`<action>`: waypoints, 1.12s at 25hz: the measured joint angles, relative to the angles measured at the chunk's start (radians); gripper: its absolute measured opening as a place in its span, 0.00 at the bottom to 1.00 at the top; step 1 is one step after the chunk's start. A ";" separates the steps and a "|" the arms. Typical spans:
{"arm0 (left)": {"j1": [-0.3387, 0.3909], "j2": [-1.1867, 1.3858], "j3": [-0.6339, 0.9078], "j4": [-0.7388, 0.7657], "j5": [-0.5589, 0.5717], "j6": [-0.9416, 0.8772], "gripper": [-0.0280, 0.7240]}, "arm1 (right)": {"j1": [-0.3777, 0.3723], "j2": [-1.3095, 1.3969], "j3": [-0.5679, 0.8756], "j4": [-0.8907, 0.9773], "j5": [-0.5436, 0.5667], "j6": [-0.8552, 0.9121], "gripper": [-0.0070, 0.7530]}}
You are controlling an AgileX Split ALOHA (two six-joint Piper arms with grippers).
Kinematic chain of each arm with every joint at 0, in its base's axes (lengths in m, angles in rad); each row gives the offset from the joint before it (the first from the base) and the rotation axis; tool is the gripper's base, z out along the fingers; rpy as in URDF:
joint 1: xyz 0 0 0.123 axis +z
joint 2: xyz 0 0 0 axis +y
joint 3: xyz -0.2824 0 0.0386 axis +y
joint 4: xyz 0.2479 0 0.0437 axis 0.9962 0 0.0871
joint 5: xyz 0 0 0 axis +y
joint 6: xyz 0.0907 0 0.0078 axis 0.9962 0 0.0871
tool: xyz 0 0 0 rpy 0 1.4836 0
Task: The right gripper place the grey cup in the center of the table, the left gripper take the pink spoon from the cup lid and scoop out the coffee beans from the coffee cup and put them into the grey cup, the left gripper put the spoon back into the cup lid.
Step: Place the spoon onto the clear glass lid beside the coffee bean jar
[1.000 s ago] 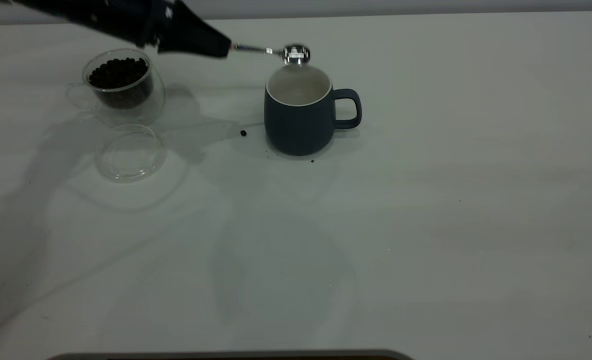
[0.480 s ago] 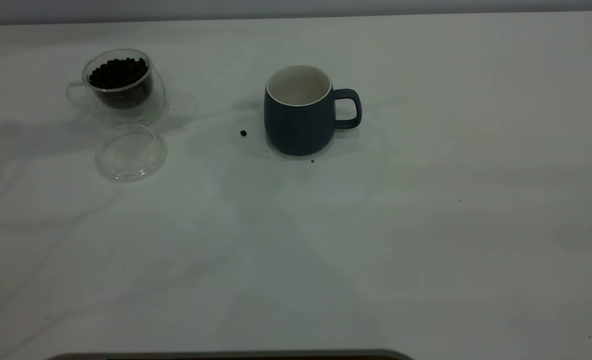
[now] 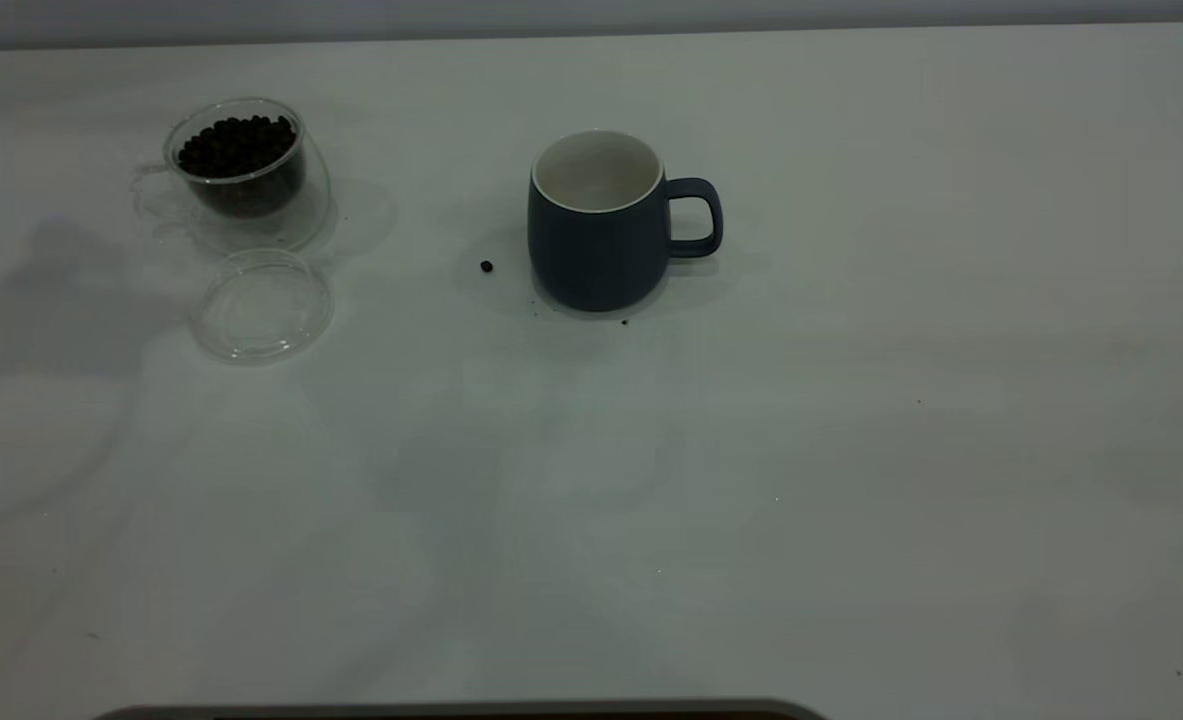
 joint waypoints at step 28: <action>0.132 0.601 0.144 -0.317 -0.297 0.317 0.18 | 0.000 0.000 0.000 0.000 0.000 0.000 0.56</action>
